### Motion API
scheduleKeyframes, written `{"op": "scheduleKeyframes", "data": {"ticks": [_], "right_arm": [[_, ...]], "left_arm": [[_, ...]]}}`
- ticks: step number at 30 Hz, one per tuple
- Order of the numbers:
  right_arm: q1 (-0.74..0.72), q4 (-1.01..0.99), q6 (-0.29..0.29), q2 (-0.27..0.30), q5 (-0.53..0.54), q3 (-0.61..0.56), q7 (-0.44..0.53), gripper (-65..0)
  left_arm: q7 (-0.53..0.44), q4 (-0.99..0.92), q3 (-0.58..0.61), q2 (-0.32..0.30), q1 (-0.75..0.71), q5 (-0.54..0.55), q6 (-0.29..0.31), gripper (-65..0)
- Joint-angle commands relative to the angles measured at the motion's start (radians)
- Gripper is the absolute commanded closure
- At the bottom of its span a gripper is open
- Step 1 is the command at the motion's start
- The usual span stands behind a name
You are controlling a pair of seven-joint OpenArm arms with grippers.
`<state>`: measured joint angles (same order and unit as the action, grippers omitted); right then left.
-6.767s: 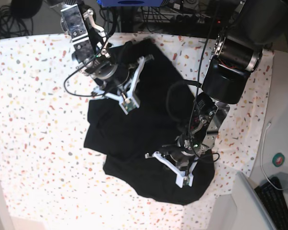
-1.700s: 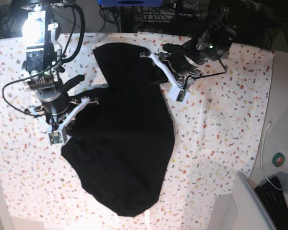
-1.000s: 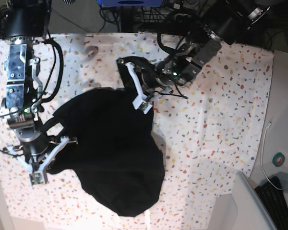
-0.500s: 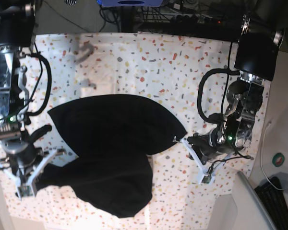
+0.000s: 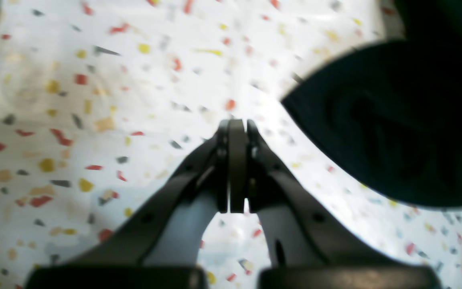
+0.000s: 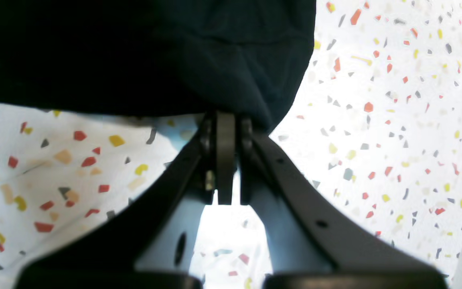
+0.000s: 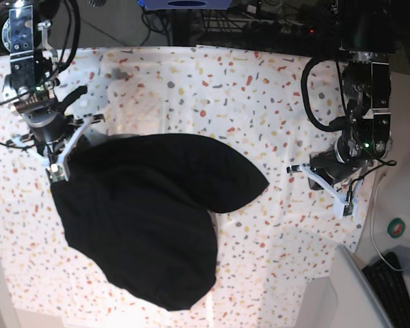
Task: Layout the t-shirt on the table in an organized manner, then fold the t-shirt properly
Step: 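Lift the t-shirt with both grippers and swing it up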
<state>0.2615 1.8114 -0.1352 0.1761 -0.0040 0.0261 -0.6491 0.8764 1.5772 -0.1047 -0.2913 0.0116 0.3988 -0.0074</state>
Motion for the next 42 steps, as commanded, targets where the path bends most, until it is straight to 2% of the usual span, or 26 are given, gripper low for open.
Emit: {"op": "scheduleKeyframes", "data": {"ticks": [1,2,3,4,5,6,7,12,15,19,21,26,31,34,35,37,41,42], "right_arm": [[-0.008,0.015,0.006,0.004,0.002,0.004,0.025,0.0],[-0.008,0.018,0.006,0.004,0.002,0.004,0.025,0.0],[-0.009,0.02,0.006,0.004,0.002,0.002,0.025,0.0],[-0.009,0.02,0.006,0.004,0.002,0.002,0.025,0.0],[-0.015,0.02,0.006,0.004,0.002,0.002,0.025,0.0],[-0.018,0.02,0.006,0.004,0.0,0.002,0.025,0.0],[-0.02,0.02,0.006,0.004,0.0,0.002,0.024,0.0],[-0.021,0.02,0.006,0.004,0.0,0.002,0.024,0.0],[-0.02,0.02,0.006,0.004,0.0,0.002,0.024,0.0],[-0.018,0.02,0.006,0.004,0.003,0.002,0.024,0.0],[-0.018,0.02,0.006,0.003,0.003,0.002,0.024,0.0],[-0.02,0.021,0.006,0.003,0.005,0.001,0.024,0.0],[-0.02,0.021,0.006,0.003,0.005,0.002,0.024,0.0],[-0.018,0.021,0.006,0.003,0.003,0.002,0.024,0.0],[-0.018,0.021,0.006,0.003,0.003,0.002,0.024,0.0],[-0.018,0.021,0.006,0.003,0.002,0.002,0.024,0.0],[-0.021,0.02,0.006,0.003,0.002,0.002,0.024,0.0],[-0.021,0.017,0.006,0.003,0.0,0.002,0.024,0.0]], "left_arm": [[-0.02,-0.002,0.001,-0.015,0.051,0.005,0.002,-21.2],[-0.02,-0.033,0.016,-0.016,0.077,0.005,0.002,-36.2],[-0.02,-0.064,0.036,-0.019,0.106,0.005,0.002,-46.7],[-0.018,-0.105,0.07,-0.027,0.146,0.005,0.004,-56.3],[-0.013,-0.16,0.113,-0.038,0.192,0.005,0.011,-60.9],[0.007,-0.212,0.158,-0.047,0.23,0.007,0.031,-61.4],[0.028,-0.274,0.211,-0.052,0.285,0.007,0.076,-60.6],[0.053,-0.561,0.382,-0.046,0.469,0.005,0.349,-49.9],[0.05,-0.66,0.425,-0.044,0.518,0.004,0.439,-49.0],[-0.015,-0.703,0.437,-0.026,0.531,0.005,0.53,-49.0],[-0.026,-0.728,0.435,-0.016,0.532,0.004,0.55,-49.0],[-0.033,-0.78,0.438,0.053,0.532,-0.002,0.553,-49.0],[-0.139,-0.892,0.442,0.093,0.532,-0.002,0.553,-47.9],[-0.194,-0.953,0.489,0.1,0.532,-0.002,0.553,-47.4],[-0.201,-0.955,0.501,0.1,0.532,-0.002,0.553,-45.7],[-0.199,-0.955,0.514,0.1,0.532,-0.002,0.553,-36.5],[-0.199,-0.952,0.507,0.097,0.543,-0.002,0.55,-3.5],[-0.199,-0.952,0.507,0.086,0.554,-0.002,0.55,0.0]]}}
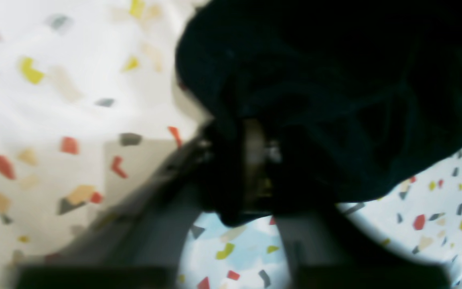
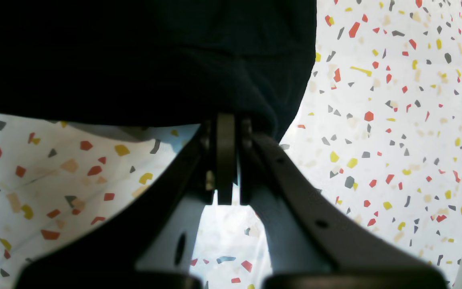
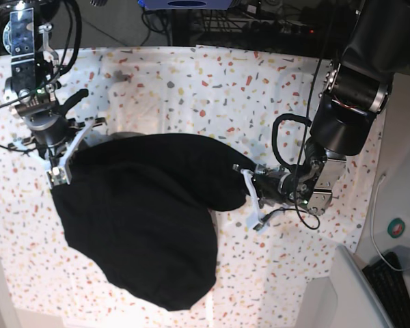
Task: Layout the t-shirt on the table in an organized manner, then fold the t-shirt properly
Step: 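Lift the t-shirt with both grippers and swing it up, then lower the t-shirt flat and drag it toward the robot with both grippers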
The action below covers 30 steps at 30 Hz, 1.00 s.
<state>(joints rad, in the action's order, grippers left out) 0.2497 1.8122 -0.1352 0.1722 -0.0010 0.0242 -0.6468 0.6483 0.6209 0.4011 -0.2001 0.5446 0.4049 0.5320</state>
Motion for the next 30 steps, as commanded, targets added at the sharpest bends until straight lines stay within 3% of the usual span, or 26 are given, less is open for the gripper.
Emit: {"op": "scheduleKeyframes", "data": {"ticks": [1,8,12,13,18,23,27,30], "right_arm": [[-0.01,0.014,0.006,0.007,-0.003,0.004,0.022,0.0],[0.0,0.005,0.006,0.007,0.0,0.004,0.025,0.0],[-0.177,-0.067,0.006,0.016,-0.003,0.003,0.02,0.0],[-0.24,-0.096,0.003,0.023,-0.003,0.003,0.02,0.0],[-0.597,-0.249,-0.001,0.112,-0.003,0.003,0.022,0.0],[-0.895,-0.277,-0.001,0.238,-0.003,-0.005,0.018,0.0],[-0.975,-0.211,-0.001,0.312,-0.003,0.003,-0.044,0.0],[-0.919,-0.133,-0.001,0.326,-0.003,0.006,-0.092,0.0]], "left_arm": [[0.032,0.006,0.005,-0.02,0.027,-0.008,0.01,0.0],[0.146,0.311,0.015,-0.18,-0.008,-0.008,0.006,0.0],[0.156,0.423,0.015,-0.19,0.087,-0.065,-0.103,0.0],[0.176,0.416,0.014,-0.178,0.127,-0.108,-0.117,0.0],[0.179,0.261,0.012,0.015,0.409,-0.389,-0.118,0.0],[0.083,0.139,0.0,0.189,0.698,-0.61,-0.118,0.0],[0.113,0.218,-0.021,0.225,0.764,-0.616,-0.12,0.0],[0.213,0.367,-0.063,0.221,0.74,-0.627,-0.12,0.0]]}}
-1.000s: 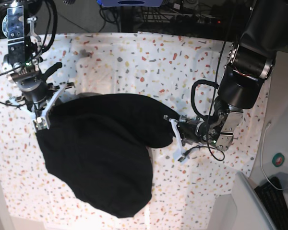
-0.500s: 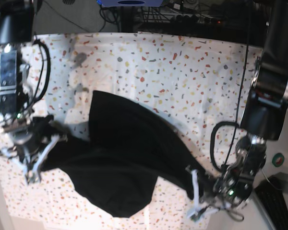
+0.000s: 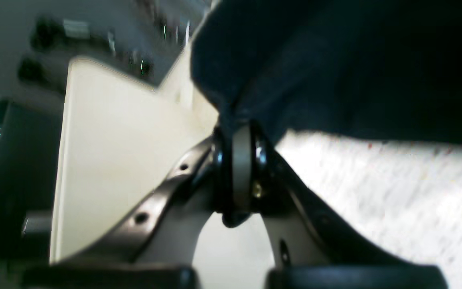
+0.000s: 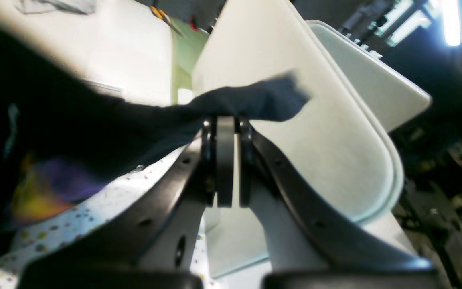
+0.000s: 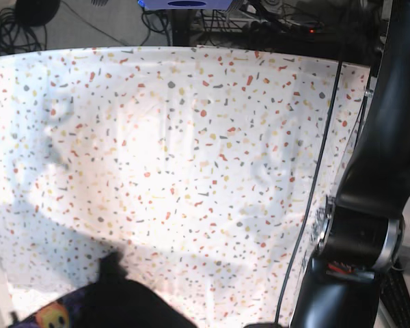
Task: Layout the t-shirt on the table in an organized manner, then fold the t-shirt properly
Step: 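Lower the t-shirt flat and drag it toward the robot with both grippers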
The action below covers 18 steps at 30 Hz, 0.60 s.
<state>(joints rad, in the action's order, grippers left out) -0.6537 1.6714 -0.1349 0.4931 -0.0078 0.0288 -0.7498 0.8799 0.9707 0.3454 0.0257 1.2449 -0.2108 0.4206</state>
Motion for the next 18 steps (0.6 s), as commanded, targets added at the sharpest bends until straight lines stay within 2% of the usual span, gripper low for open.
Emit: {"op": "scheduleKeyframes", "data": {"ticks": [1,4,9,11,13,15,18], "right_arm": [[0.035,0.023,-0.001,0.006,0.004,0.013,0.009,0.0],[0.205,0.055,-0.001,-0.014,0.007,0.069,0.009,0.0],[0.558,0.102,-0.001,-0.159,0.009,0.175,0.037,0.0],[0.661,0.077,-0.001,-0.228,0.004,0.191,0.097,0.0],[0.771,0.031,-0.001,-0.282,0.004,0.205,0.161,0.0],[0.82,-0.035,-0.001,-0.317,0.004,0.211,0.22,0.0],[0.878,-0.118,-0.001,-0.336,0.004,0.219,0.276,0.0]], "left_arm": [[0.023,0.081,-0.009,-0.008,0.0,-0.016,-0.009,0.0],[0.103,0.281,-0.007,-0.063,-0.184,-0.074,-0.007,0.0],[0.114,0.6,-0.01,-0.169,-0.632,-0.227,-0.007,0.0],[0.107,0.626,-0.016,-0.2,-0.79,-0.275,-0.007,0.0],[0.106,0.638,-0.019,-0.203,-0.942,-0.31,-0.007,0.0],[0.104,0.62,-0.021,-0.203,-1.054,-0.313,-0.007,0.0],[0.101,0.583,-0.021,-0.201,-1.174,-0.31,-0.009,0.0]]}}
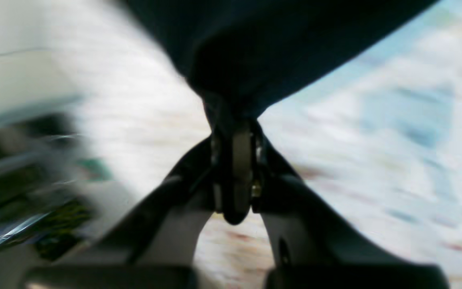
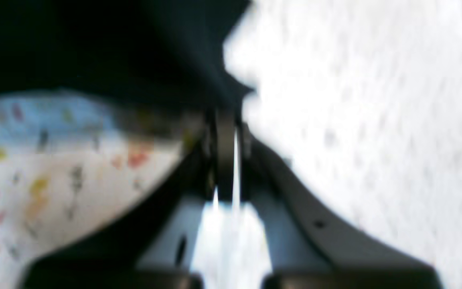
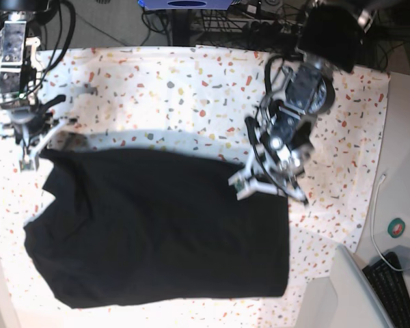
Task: Layout the t-shirt on the table in an organized manner, then fold the t-shirt properly
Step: 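Lower the t-shirt flat and drag it toward the robot with both grippers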
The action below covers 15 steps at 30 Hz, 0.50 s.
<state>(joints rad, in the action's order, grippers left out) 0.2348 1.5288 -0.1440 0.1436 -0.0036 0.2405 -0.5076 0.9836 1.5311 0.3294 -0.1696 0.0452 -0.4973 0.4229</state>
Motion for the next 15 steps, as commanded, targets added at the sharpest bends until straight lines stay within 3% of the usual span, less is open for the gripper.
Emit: {"op": "scheduleKeyframes", "data": {"ticks": [1,7,10,15], "right_arm": [[0.007,0.012,0.008,0.014,0.003,0.007,0.039,0.0],[0.081,0.022,0.013,0.011,0.004,0.009,0.039,0.0],[0.105,0.023,0.014,-0.032,0.003,0.05,0.039,0.0],[0.105,0.023,0.014,-0.111,0.0,0.156,0.039,0.0]], "left_arm": [[-0.018,0.007,-0.005,-0.005,-0.005,-0.024,-0.011,0.0],[-0.075,-0.019,-0.062,-0.003,-0.115,-0.024,-0.012,0.0],[-0.075,-0.019,-0.131,-0.003,-0.124,-0.024,-0.012,0.0],[-0.068,-0.019,-0.143,-0.006,-0.124,-0.024,-0.012,0.0]]}}
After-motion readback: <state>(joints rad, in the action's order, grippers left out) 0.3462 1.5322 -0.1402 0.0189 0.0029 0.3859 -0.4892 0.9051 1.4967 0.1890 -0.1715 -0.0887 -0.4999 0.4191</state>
